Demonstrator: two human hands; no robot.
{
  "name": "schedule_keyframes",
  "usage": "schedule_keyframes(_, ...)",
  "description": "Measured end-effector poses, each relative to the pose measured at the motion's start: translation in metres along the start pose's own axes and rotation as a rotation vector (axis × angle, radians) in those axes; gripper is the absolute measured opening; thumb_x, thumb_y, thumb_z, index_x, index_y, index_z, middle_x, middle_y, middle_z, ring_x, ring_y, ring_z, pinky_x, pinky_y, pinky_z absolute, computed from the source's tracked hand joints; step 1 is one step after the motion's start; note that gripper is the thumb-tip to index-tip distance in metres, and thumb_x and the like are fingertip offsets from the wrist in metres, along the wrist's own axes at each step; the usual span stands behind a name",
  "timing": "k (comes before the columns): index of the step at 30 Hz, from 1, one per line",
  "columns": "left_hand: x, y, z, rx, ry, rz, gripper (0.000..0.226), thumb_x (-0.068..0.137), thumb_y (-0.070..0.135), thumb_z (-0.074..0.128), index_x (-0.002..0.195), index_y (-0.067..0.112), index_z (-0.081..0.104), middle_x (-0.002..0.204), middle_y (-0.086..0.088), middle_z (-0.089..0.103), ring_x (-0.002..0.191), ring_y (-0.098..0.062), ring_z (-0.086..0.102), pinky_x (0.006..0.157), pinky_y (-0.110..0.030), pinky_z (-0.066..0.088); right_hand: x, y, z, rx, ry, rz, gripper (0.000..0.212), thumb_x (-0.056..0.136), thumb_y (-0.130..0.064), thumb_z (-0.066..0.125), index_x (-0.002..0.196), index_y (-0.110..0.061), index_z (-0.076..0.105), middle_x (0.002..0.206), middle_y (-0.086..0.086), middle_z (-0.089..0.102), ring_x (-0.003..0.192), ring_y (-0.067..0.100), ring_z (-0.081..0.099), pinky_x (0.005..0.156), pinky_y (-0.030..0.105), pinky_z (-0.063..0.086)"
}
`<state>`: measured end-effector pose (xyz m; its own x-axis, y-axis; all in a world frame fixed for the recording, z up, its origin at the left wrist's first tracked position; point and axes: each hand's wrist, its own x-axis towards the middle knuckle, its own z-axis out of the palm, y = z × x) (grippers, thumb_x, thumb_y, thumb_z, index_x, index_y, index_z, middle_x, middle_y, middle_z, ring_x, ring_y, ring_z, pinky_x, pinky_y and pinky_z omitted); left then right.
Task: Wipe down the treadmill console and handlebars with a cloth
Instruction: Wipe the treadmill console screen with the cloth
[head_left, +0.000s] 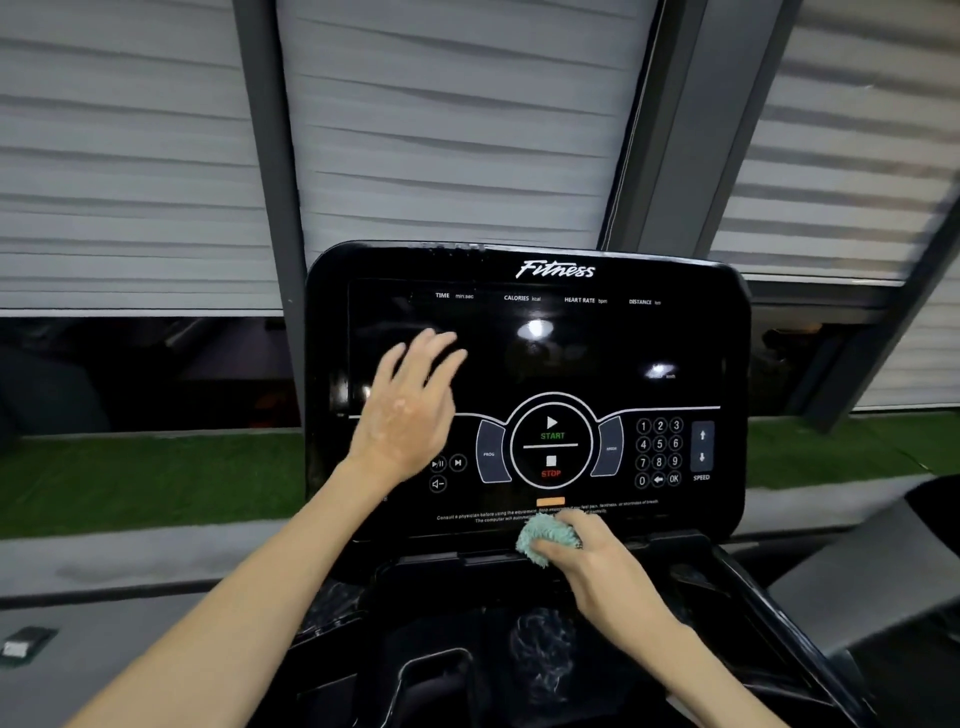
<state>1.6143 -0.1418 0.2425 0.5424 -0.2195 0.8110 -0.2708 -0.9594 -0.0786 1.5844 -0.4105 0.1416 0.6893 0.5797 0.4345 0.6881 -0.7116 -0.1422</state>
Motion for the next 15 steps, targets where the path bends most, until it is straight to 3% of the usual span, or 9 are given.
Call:
schedule_keyframes(3,0.046,0.015,0.006,-0.104,0.026,0.106,0.035,0.09,0.006,0.05,0.123,0.002,0.062,0.128,-0.013,0.059,0.114,-0.025,0.059,0.098,-0.04,0.048,-0.01,0.034,-0.01,-0.025,0.022,0.053,0.037,0.068,-0.001,0.083,0.096,-0.024,0.075,0.107,0.002,0.059,0.086,0.023,0.062,0.064,0.026,0.055)
schedule_keyframes(6,0.085,0.023,0.009,-0.108,0.055,0.16,0.03,0.087,0.005,0.052,0.114,0.004,0.066,0.109,-0.01,0.065,0.079,-0.026,0.063,0.065,-0.037,0.055,-0.023,0.071,-0.022,-0.082,0.027,0.148,0.041,0.065,0.001,0.083,0.095,-0.026,0.076,0.106,0.003,0.057,0.08,0.023,0.06,0.061,0.03,0.056)
schedule_keyframes(8,0.103,0.025,0.015,-0.044,0.061,0.157,0.031,0.087,0.008,0.053,0.116,0.004,0.063,0.111,-0.012,0.063,0.09,-0.03,0.061,0.072,-0.042,0.053,-0.024,0.08,-0.029,-0.123,0.027,0.204,0.045,0.061,0.002,0.084,0.096,-0.025,0.076,0.103,0.006,0.057,0.078,0.023,0.06,0.056,0.03,0.056)
schedule_keyframes(12,0.11,0.027,0.032,0.162,-0.069,0.037,0.055,0.099,0.029,0.041,0.146,0.0,0.036,0.154,-0.017,0.034,0.14,-0.032,0.034,0.113,-0.045,0.031,-0.016,0.084,-0.031,-0.19,0.055,0.241,0.055,0.045,0.013,0.08,0.087,-0.022,0.075,0.095,0.007,0.058,0.07,0.021,0.053,0.053,0.027,0.053)
schedule_keyframes(15,0.103,0.033,0.043,0.247,-0.146,-0.02,0.061,0.103,0.035,0.028,0.154,0.002,0.017,0.163,-0.016,0.012,0.15,-0.03,0.014,0.118,-0.044,0.02,-0.02,0.089,-0.027,-0.128,0.041,0.153,0.053,0.052,0.01,0.081,0.091,-0.024,0.074,0.092,0.004,0.058,0.069,0.019,0.053,0.056,0.026,0.053)
